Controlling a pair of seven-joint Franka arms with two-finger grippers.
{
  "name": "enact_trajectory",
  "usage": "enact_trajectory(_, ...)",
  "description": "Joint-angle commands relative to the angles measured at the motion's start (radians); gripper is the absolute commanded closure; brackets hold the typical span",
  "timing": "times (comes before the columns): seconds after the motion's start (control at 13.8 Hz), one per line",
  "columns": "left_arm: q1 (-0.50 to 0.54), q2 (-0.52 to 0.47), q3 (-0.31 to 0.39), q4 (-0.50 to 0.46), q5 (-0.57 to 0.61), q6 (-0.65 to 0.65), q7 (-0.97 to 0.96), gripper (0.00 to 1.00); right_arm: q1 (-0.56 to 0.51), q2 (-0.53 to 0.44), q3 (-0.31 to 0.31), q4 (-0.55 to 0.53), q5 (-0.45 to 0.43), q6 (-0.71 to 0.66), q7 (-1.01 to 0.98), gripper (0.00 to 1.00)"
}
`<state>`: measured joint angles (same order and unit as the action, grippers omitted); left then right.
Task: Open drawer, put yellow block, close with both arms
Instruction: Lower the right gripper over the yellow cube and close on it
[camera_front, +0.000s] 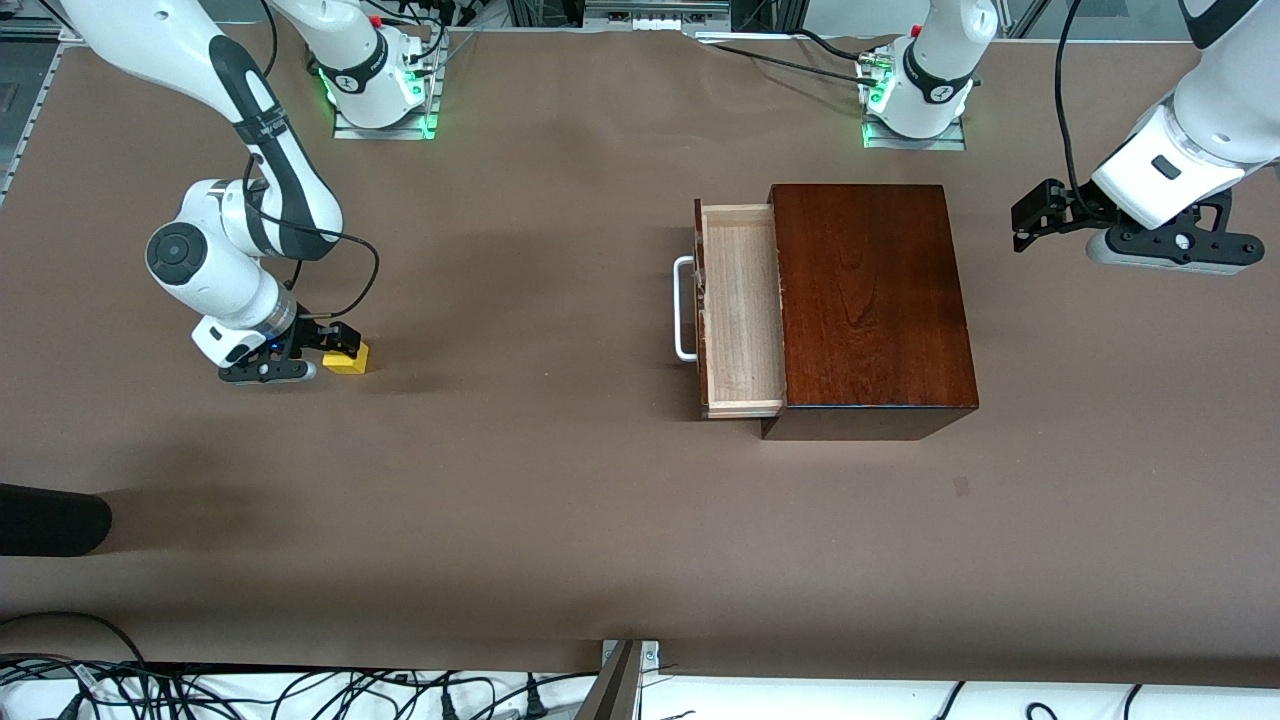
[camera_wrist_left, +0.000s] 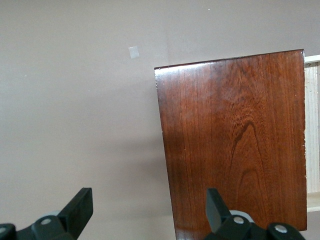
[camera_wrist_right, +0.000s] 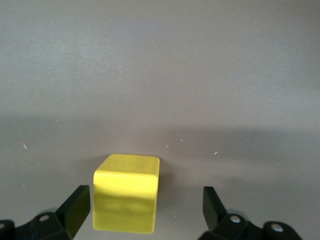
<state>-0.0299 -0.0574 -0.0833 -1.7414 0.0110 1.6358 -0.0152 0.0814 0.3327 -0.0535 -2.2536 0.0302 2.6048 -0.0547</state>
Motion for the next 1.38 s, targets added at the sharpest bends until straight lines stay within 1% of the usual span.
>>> enact_trajectory(0.0, 0.010, 0.021, -0.012, 0.043, -0.002, -0.025, 0.009, 0.00, 0.001, -0.023, 0.007, -0.003, 0.016, -0.039, 0.019, 0.00)
enact_trajectory(0.29, 0.011, 0.031, -0.012, 0.057, -0.003, -0.037, 0.009, 0.00, 0.006, -0.001, 0.007, -0.003, 0.016, -0.008, 0.018, 0.00)
enact_trajectory(0.51, 0.010, 0.037, -0.012, 0.065, -0.006, -0.042, 0.009, 0.00, 0.008, 0.049, 0.007, -0.003, 0.016, 0.070, 0.018, 0.00)
enact_trajectory(0.58, 0.010, 0.039, -0.012, 0.069, -0.008, -0.045, 0.011, 0.00, 0.008, 0.051, 0.007, -0.003, 0.016, 0.073, 0.018, 0.02)
enact_trajectory(0.65, 0.011, 0.041, -0.012, 0.069, -0.008, -0.045, 0.011, 0.00, 0.008, 0.055, 0.009, -0.003, 0.016, 0.073, 0.018, 0.06)
enact_trajectory(0.73, 0.012, 0.041, -0.012, 0.069, -0.008, -0.047, 0.011, 0.00, 0.008, 0.058, 0.009, -0.004, 0.016, 0.075, 0.018, 0.12)
enact_trajectory(0.8, 0.010, 0.041, -0.012, 0.072, -0.008, -0.047, 0.009, 0.00, 0.008, 0.058, 0.009, -0.004, 0.016, 0.075, 0.018, 0.24)
enact_trajectory(0.87, 0.008, 0.041, -0.012, 0.074, -0.008, -0.045, 0.009, 0.00, 0.008, 0.058, 0.009, -0.004, 0.016, 0.074, 0.015, 0.41)
enact_trajectory(0.94, 0.007, 0.041, -0.012, 0.074, -0.008, -0.047, 0.009, 0.00, 0.008, 0.057, 0.009, -0.004, 0.014, 0.072, 0.006, 0.61)
enact_trajectory(1.02, 0.008, 0.042, -0.012, 0.074, -0.008, -0.045, 0.009, 0.00, 0.008, 0.052, 0.009, -0.004, 0.014, 0.069, 0.001, 0.82)
enact_trajectory(1.09, 0.008, 0.041, -0.012, 0.074, -0.009, -0.047, 0.009, 0.00, 0.008, 0.046, 0.009, -0.001, 0.013, 0.066, -0.002, 0.97)
enact_trajectory(1.16, 0.010, 0.041, -0.012, 0.074, -0.009, -0.047, 0.009, 0.00, 0.008, 0.036, 0.021, 0.000, 0.011, 0.061, -0.014, 1.00)
enact_trajectory(1.31, 0.010, 0.042, -0.012, 0.074, -0.009, -0.048, 0.008, 0.00, 0.009, 0.017, 0.043, 0.006, 0.013, 0.029, -0.025, 1.00)
